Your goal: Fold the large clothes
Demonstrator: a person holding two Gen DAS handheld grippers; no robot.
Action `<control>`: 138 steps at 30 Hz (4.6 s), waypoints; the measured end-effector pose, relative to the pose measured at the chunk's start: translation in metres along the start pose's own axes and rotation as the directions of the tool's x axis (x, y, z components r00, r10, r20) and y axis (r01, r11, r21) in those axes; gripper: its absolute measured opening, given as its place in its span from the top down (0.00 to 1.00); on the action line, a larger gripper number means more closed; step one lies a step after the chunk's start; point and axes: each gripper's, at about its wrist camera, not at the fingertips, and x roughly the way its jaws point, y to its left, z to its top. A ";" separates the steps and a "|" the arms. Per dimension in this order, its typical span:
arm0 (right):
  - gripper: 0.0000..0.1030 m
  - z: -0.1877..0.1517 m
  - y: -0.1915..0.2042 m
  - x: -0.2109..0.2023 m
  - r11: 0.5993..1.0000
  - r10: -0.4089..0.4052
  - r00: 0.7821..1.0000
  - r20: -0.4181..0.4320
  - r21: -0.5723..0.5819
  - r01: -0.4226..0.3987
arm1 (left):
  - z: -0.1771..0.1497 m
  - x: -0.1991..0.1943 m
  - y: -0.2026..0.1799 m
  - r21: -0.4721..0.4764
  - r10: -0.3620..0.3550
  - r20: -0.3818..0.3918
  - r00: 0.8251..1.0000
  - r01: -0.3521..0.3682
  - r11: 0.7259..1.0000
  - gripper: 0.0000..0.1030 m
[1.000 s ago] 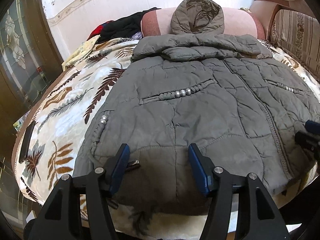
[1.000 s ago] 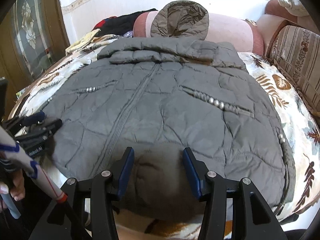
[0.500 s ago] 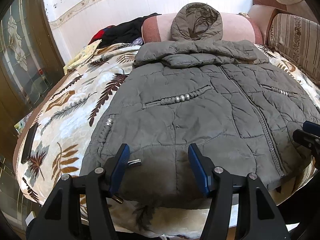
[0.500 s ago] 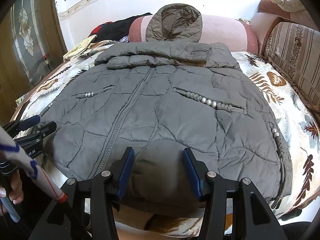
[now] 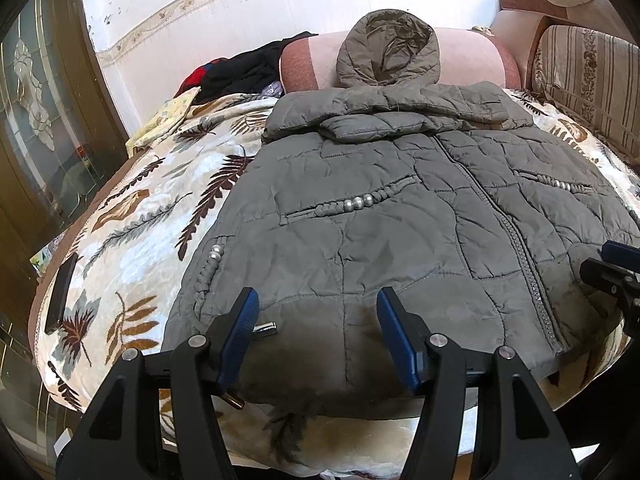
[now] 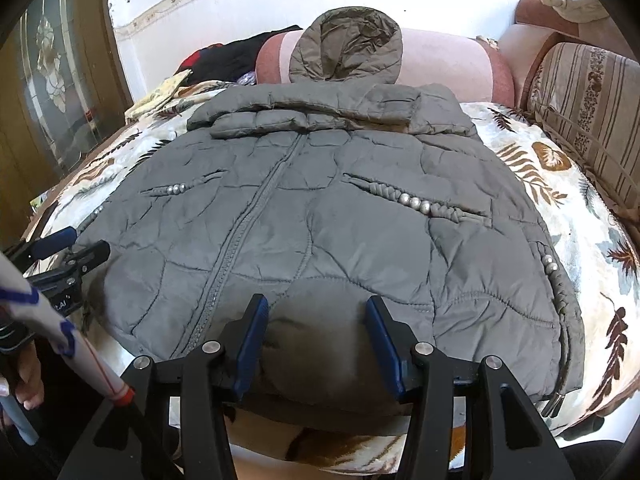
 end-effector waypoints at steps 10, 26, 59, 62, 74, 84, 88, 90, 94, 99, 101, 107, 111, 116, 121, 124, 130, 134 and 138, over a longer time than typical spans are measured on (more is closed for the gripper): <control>0.47 0.002 0.001 -0.003 1.000 0.005 1.000 -0.005 0.001 -0.005 | 0.000 -0.004 -0.005 0.025 -0.006 0.006 1.000 0.006 1.000 0.41; 0.46 -0.005 -0.014 -0.006 0.999 -0.017 0.999 -0.028 0.047 0.019 | 0.005 -0.036 -0.022 0.068 -0.032 0.063 0.997 0.028 0.997 0.37; 0.45 0.041 -0.024 -0.016 0.999 -0.016 0.999 0.049 0.038 0.015 | 0.029 -0.051 -0.002 0.040 -0.081 0.141 0.987 0.076 0.996 0.31; 0.45 0.054 -0.030 -0.018 0.999 -0.022 0.997 0.070 0.025 0.020 | 0.031 -0.048 0.004 0.032 -0.067 0.145 0.987 0.063 0.998 0.30; 0.45 0.067 -0.058 -0.006 0.993 -0.037 0.998 0.057 0.112 0.030 | 0.032 -0.031 0.021 -0.004 -0.030 0.092 0.995 0.031 1.000 0.29; 0.38 0.136 0.002 -0.052 1.000 -0.001 0.993 0.121 -0.002 0.001 | 0.099 -0.051 0.065 -0.066 0.016 0.141 0.990 -0.007 0.998 0.26; 0.37 0.114 0.014 -0.059 0.998 0.027 0.991 0.132 -0.066 -0.019 | 0.079 -0.059 0.059 -0.074 0.006 0.159 0.987 0.005 0.997 0.22; 0.37 0.103 0.017 -0.055 0.998 0.032 0.992 0.121 -0.066 -0.024 | 0.073 -0.058 0.052 -0.065 -0.010 0.146 0.989 0.020 0.998 0.22; 0.37 0.088 0.026 -0.050 0.996 0.072 0.993 0.088 -0.064 -0.067 | 0.062 -0.066 0.036 -0.017 -0.020 0.163 0.986 0.023 1.000 0.22; 0.37 0.085 0.037 -0.059 0.992 0.097 0.991 0.095 -0.093 -0.088 | 0.063 -0.073 0.034 -0.017 -0.021 0.179 0.984 0.024 1.000 0.22; 0.37 0.085 0.039 -0.063 0.991 0.106 0.989 0.105 -0.098 -0.096 | 0.063 -0.074 0.034 -0.015 -0.014 0.182 0.983 0.017 1.000 0.22; 0.37 0.083 0.039 -0.064 0.992 0.099 0.989 0.109 -0.090 -0.089 | 0.062 -0.074 0.035 -0.021 -0.016 0.179 0.984 0.020 1.000 0.22; 0.37 0.081 0.035 -0.061 0.993 0.091 0.991 0.102 -0.081 -0.083 | 0.062 -0.072 0.034 -0.019 -0.020 0.176 0.984 0.024 1.000 0.22; 0.37 0.080 0.035 -0.058 0.994 0.092 0.991 0.095 -0.075 -0.085 | 0.062 -0.069 0.033 -0.016 -0.022 0.171 0.985 0.025 1.000 0.22; 0.37 0.079 0.036 -0.054 0.994 0.085 0.993 0.084 -0.078 -0.078 | 0.061 -0.065 0.032 -0.020 -0.024 0.165 0.986 0.027 0.999 0.22; 0.37 0.079 0.035 -0.052 0.994 0.083 0.993 0.081 -0.074 -0.077 | 0.060 -0.061 0.032 -0.022 -0.025 0.157 0.987 0.029 0.999 0.22; 0.37 0.080 0.031 -0.043 0.995 0.080 0.995 0.064 -0.060 -0.077 | 0.059 -0.053 0.030 -0.019 -0.033 0.143 0.989 0.036 0.999 0.22; 0.37 0.078 0.028 -0.037 0.996 0.082 0.995 0.050 -0.046 -0.080 | 0.057 -0.049 0.030 -0.018 -0.034 0.137 0.990 0.037 0.999 0.22; 0.37 0.079 0.025 -0.033 0.996 0.081 0.996 0.045 -0.039 -0.080 | 0.058 -0.044 0.030 -0.024 -0.037 0.129 0.991 0.040 0.999 0.22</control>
